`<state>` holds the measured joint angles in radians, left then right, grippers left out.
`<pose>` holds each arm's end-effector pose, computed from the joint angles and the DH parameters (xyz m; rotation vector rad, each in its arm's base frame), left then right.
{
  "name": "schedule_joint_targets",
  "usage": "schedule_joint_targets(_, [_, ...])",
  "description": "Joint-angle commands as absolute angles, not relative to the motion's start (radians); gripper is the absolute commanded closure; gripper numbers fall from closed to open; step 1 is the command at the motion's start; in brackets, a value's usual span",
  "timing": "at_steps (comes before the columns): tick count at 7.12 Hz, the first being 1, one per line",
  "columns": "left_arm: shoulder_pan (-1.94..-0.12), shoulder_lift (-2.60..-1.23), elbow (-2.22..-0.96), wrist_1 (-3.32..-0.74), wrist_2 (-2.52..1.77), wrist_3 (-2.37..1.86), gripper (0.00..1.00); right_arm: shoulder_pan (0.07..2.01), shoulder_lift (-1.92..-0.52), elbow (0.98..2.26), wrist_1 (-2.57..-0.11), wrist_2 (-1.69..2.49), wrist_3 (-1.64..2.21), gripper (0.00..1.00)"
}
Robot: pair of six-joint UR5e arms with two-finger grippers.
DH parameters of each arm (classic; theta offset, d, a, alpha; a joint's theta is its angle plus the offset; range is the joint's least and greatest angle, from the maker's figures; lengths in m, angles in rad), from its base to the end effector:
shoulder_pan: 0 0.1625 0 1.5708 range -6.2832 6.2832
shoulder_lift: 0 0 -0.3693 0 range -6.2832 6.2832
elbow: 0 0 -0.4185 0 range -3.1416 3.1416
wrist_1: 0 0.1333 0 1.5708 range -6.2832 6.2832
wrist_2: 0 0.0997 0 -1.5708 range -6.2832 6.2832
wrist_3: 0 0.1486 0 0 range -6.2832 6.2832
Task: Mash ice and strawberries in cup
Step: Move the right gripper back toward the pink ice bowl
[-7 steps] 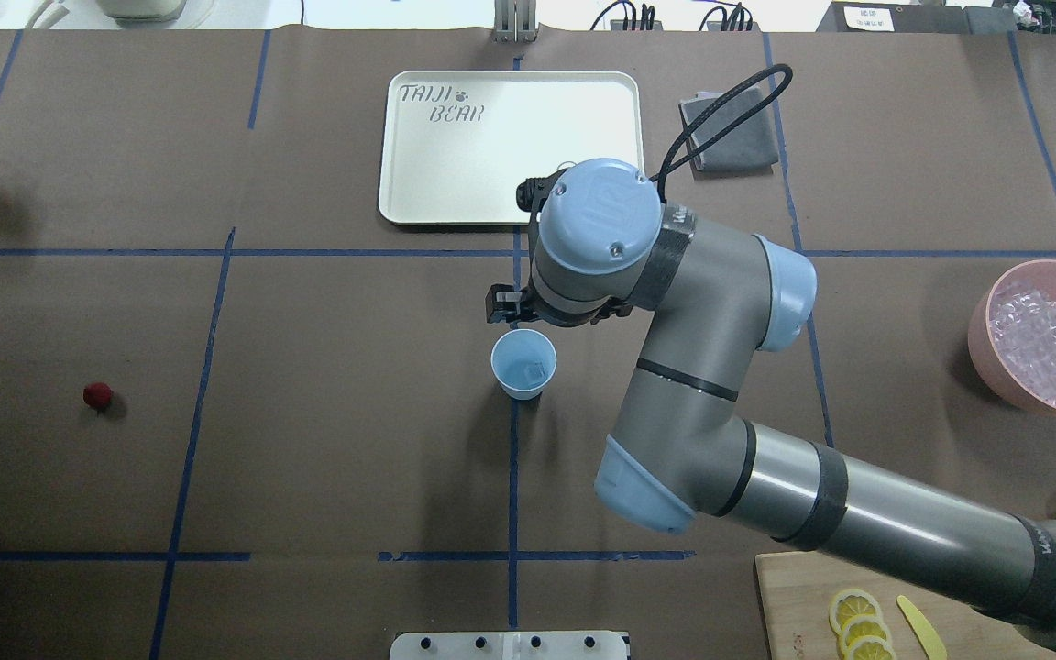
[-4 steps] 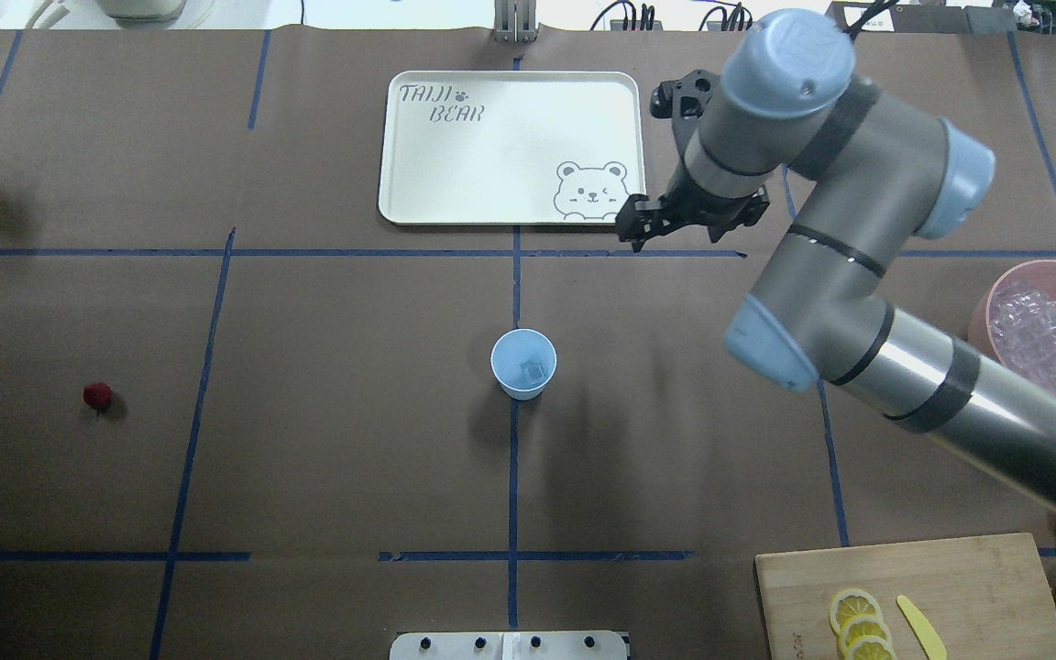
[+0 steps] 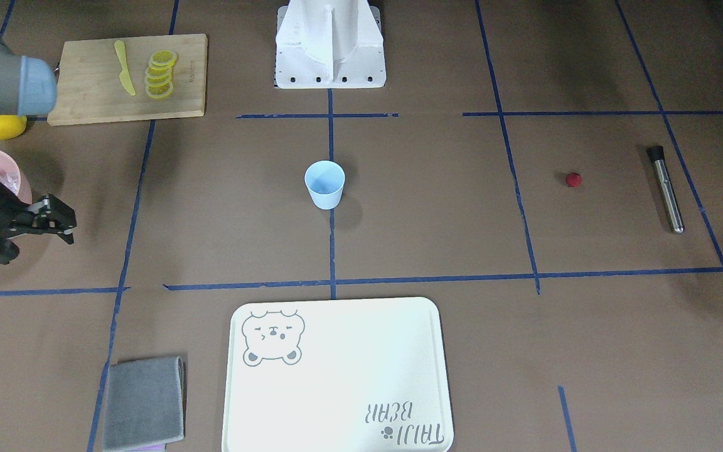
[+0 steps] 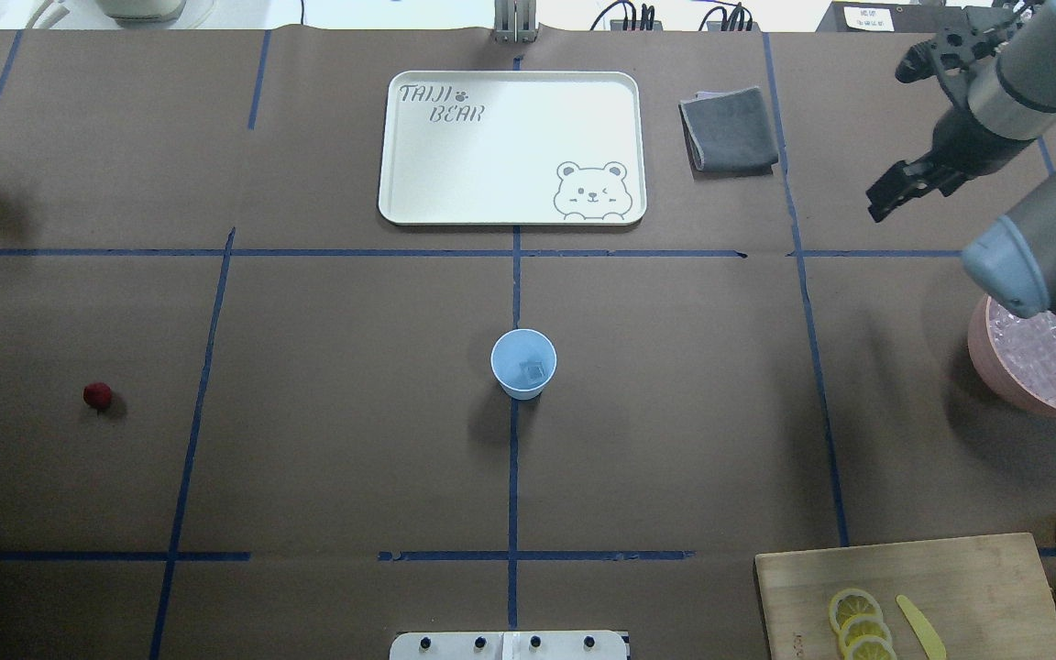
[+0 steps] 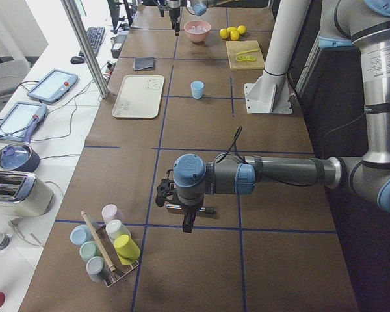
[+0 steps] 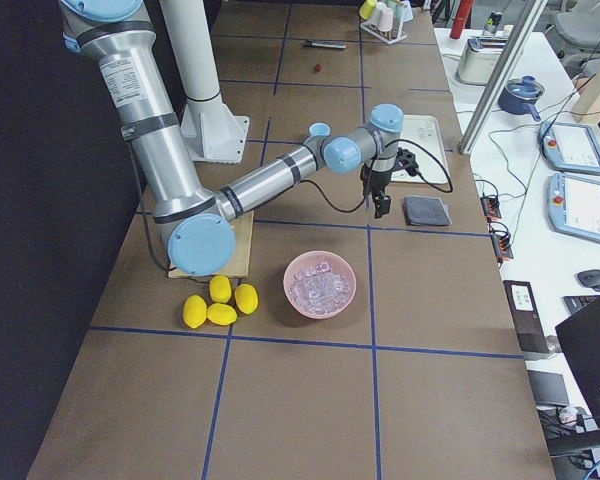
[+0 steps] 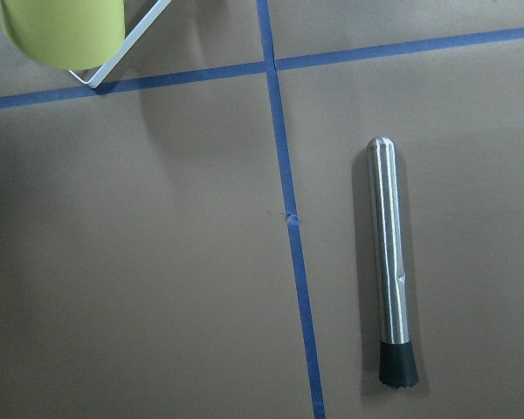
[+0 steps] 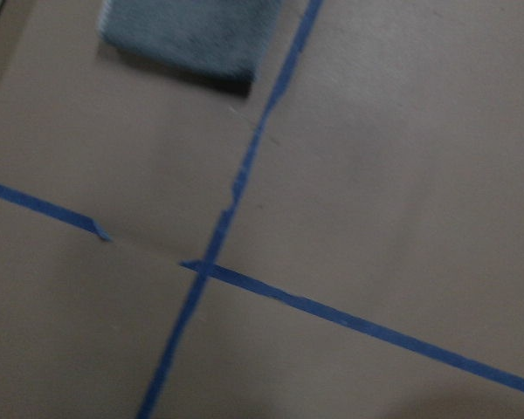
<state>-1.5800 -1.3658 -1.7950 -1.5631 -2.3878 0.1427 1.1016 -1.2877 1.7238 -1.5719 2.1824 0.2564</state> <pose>-0.0290 -0.4439 0.6166 0.0729 0.8144 0.1307 -0.2394 -0.5784 0.4086 0.1810 -0.7151 -0.3361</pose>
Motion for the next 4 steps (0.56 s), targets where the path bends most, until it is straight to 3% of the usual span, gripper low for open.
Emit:
schedule_joint_targets(1, [-1.58,-1.367,-1.796,-1.563,-2.388,0.143,0.0,1.187,-1.482,1.762,-1.481,2.218,0.089,0.01])
schedule_joint_targets(4, [-1.58,-1.367,-1.798,-1.563,-2.388,0.143,0.0,1.193,-1.704,1.775,-1.185,2.224,0.074,0.02])
